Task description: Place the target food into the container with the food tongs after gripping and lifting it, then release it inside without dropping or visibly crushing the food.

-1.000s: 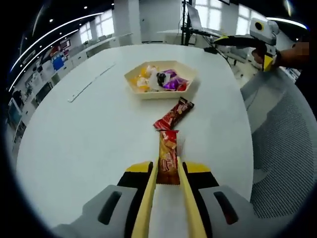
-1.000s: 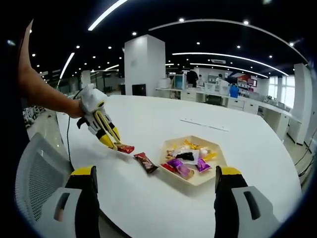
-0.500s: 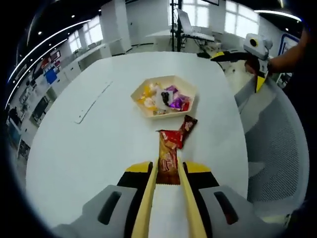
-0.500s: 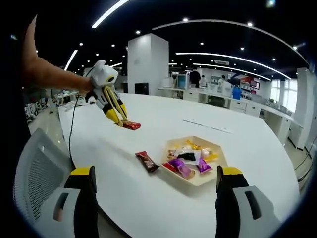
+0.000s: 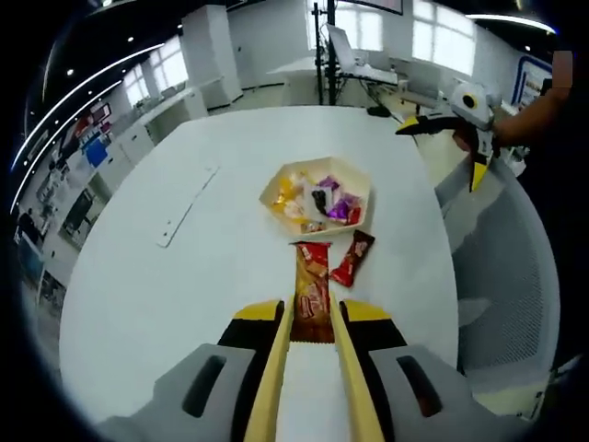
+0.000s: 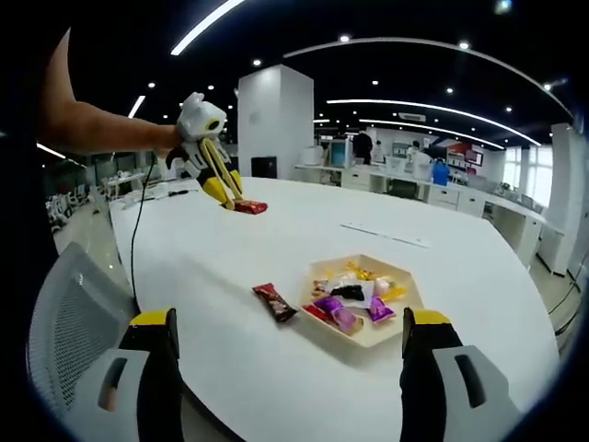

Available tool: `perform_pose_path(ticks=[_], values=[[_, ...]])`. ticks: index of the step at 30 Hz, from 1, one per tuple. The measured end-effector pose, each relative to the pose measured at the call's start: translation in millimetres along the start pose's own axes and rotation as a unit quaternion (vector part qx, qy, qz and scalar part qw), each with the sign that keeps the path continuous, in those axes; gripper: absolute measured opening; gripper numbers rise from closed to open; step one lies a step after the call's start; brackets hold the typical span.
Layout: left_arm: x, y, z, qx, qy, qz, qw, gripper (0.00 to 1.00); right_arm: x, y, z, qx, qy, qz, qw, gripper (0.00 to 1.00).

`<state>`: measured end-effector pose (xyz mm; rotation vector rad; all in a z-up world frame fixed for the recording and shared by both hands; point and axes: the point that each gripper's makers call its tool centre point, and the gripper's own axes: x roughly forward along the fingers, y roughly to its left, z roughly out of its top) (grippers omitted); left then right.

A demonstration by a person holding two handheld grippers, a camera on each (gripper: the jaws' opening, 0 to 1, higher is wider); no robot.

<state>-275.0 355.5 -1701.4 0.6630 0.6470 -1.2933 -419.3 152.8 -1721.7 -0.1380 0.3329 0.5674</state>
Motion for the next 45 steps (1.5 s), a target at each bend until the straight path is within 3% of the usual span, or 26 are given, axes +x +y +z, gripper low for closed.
perform_pose_path(ticks=[13,23,32,45], values=[[1,-7.1,3.5,-0.001,0.0,-0.016,0.9999,0.19,-1,-2,3.2,0.009,-0.01,-0.005,0.9999,0.99],[8,-3.8,11.3,-0.001,-0.005,-0.008,1.0,0.2,-2,-4,2.8,0.01,-0.009,-0.009,0.9999,0.99],[27,-4.2,26.2,0.009,-0.004,-0.013,0.9999,0.2,-4,-8,4.4,0.011,-0.014,-0.016,0.9997,0.98],[67,-7.0,67.6,0.027,-0.006,-0.026,0.9993,0.2,-6,-10,7.9,0.016,-0.025,-0.022,0.9993,0.97]])
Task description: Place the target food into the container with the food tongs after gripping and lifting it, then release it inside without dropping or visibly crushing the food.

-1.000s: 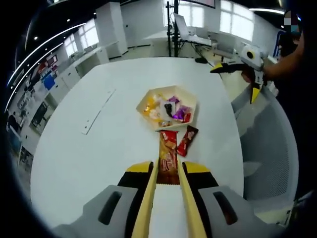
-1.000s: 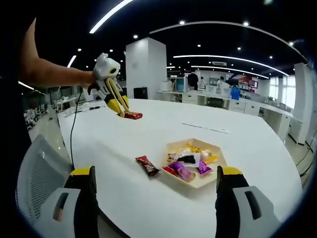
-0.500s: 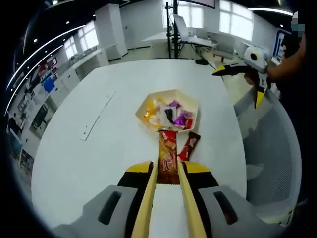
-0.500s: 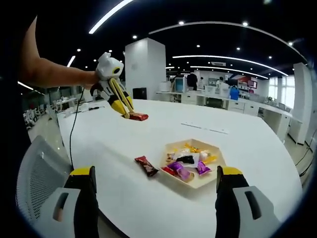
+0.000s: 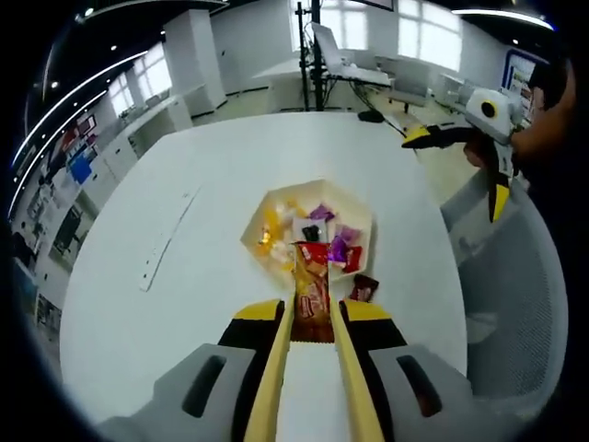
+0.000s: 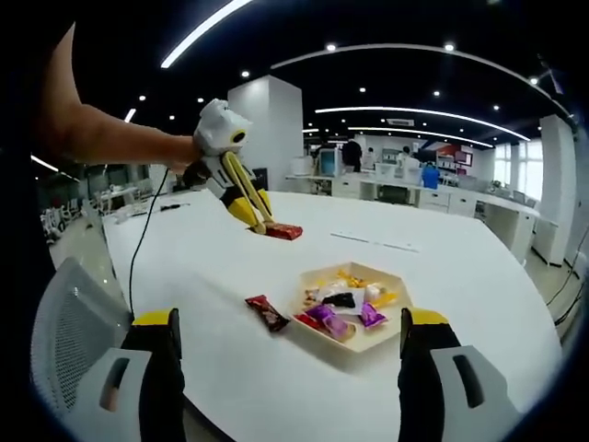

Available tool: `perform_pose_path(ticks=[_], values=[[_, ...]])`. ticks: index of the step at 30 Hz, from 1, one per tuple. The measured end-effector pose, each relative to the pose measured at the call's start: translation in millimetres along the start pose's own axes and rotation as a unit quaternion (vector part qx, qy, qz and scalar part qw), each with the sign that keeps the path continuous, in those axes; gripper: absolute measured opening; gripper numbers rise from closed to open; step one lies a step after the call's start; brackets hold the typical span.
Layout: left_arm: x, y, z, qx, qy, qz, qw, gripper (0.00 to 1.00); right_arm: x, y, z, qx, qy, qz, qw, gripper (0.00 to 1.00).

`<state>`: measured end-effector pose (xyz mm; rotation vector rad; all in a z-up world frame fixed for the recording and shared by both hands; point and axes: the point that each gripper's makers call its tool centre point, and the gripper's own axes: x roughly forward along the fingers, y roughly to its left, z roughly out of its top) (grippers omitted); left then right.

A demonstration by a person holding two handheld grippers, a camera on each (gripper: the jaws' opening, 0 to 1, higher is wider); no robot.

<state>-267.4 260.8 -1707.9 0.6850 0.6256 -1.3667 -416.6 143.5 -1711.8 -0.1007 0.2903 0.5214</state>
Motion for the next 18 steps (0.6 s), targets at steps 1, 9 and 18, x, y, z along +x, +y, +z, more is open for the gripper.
perform_pose_path(ticks=[1,9,18], values=[[2,0.3,3.0,0.002,0.0,0.0,1.0,0.2,0,0,0.3,-0.001,0.0,-0.001,1.0,0.97],[29,4.1,34.3,0.002,-0.012,-0.007,0.9999,0.2,-1,-1,2.8,0.0,-0.007,-0.003,1.0,0.97],[57,1.8,70.8,0.016,-0.018,-0.014,0.9996,0.2,-2,-2,4.3,0.001,-0.011,-0.006,0.9999,0.97]])
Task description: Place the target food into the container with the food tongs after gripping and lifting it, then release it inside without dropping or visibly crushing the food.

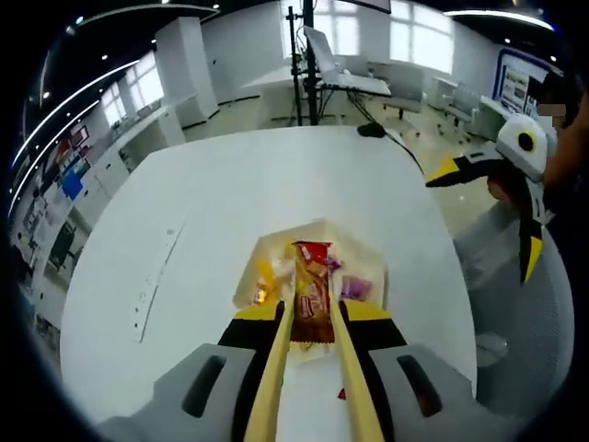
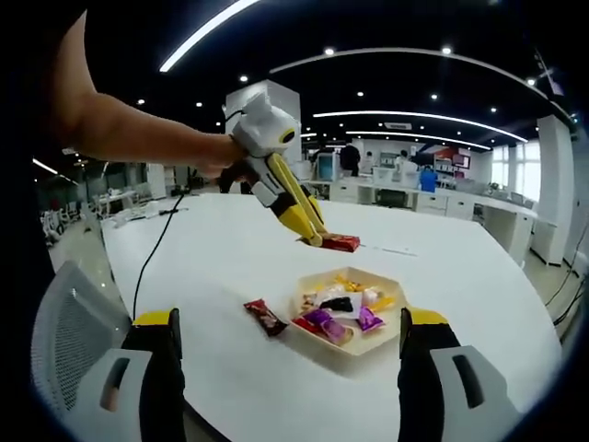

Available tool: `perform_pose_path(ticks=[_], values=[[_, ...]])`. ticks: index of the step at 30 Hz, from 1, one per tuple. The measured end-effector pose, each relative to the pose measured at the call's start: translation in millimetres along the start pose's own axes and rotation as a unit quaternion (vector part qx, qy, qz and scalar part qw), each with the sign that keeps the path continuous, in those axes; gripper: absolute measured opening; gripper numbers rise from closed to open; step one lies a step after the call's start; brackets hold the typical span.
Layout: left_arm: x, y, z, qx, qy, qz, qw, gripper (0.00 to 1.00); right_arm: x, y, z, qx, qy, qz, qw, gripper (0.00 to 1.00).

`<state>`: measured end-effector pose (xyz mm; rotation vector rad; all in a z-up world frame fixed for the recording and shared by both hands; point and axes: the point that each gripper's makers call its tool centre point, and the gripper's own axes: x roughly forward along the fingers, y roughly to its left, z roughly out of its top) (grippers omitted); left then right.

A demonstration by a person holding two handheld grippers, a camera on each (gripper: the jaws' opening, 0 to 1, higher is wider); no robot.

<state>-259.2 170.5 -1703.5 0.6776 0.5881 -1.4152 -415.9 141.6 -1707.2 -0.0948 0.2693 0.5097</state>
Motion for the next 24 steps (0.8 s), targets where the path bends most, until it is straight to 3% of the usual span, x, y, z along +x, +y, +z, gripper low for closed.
perform_pose_path(ticks=[6,12,14,18,24], values=[[13,-2.8,23.7,0.012,-0.009,-0.007,0.9999,0.2,0,-1,0.1,0.001,0.0,-0.002,1.0,0.97],[15,-3.1,34.1,0.021,-0.016,-0.006,0.9996,0.2,-1,-1,0.6,0.002,-0.002,-0.003,1.0,0.97],[15,3.6,43.6,0.039,-0.044,0.016,0.9981,0.23,-1,-1,0.6,0.002,-0.002,-0.003,1.0,0.97],[13,3.1,40.6,0.058,-0.044,0.022,0.9971,0.26,-1,-1,0.7,0.003,-0.001,-0.002,1.0,0.97],[7,2.4,35.6,0.054,-0.046,0.022,0.9972,0.26,0,0,-0.2,0.003,0.0,0.001,1.0,0.97]])
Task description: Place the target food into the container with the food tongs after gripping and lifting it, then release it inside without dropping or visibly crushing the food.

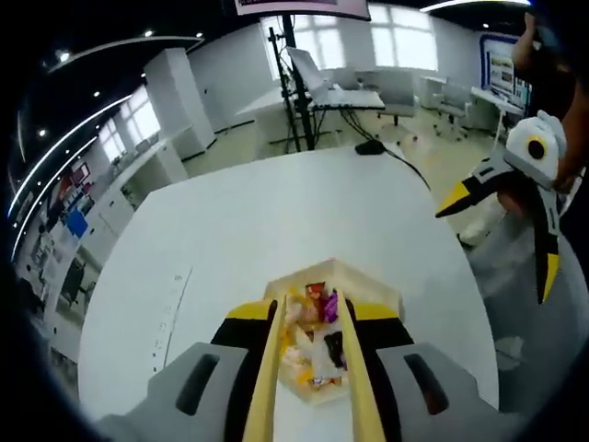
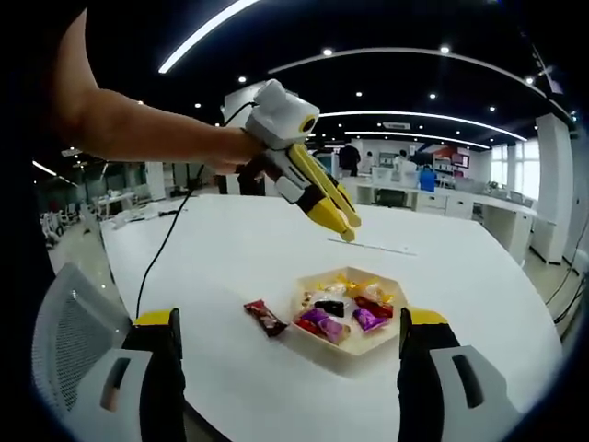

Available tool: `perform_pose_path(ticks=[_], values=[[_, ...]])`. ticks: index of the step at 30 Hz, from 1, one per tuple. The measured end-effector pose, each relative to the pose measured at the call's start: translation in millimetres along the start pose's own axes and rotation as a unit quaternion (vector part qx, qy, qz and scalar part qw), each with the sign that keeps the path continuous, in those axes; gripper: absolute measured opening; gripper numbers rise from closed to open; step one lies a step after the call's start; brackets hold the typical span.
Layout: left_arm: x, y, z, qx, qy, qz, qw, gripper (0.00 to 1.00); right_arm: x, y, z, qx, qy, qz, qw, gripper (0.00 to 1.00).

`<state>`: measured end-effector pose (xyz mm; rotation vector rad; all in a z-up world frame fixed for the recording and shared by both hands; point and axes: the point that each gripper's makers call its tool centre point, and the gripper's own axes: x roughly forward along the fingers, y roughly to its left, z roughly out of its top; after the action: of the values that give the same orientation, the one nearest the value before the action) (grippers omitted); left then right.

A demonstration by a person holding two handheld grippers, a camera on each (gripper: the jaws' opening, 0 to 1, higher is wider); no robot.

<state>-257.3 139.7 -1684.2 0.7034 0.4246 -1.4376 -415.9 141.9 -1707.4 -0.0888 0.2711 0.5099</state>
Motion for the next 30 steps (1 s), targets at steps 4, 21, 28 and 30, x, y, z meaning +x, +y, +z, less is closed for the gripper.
perform_pose_path(ticks=[4,21,28,30], values=[[-5,0.8,-0.4,-0.002,-0.01,0.0,0.9999,0.26,0,1,-0.4,-0.001,0.002,0.001,1.0,0.97],[-18,-5.6,-17.8,-0.018,-0.02,-0.01,0.9996,0.27,1,3,-2.4,-0.004,0.009,0.005,0.9999,0.98],[-29,-17.3,-38.1,-0.029,-0.035,-0.019,0.9988,0.27,3,4,-5.5,-0.005,0.016,0.008,0.9998,0.98],[-32,-21.6,-48.4,-0.035,-0.036,-0.02,0.9986,0.27,3,5,-5.8,-0.005,0.017,0.01,0.9998,0.98]])
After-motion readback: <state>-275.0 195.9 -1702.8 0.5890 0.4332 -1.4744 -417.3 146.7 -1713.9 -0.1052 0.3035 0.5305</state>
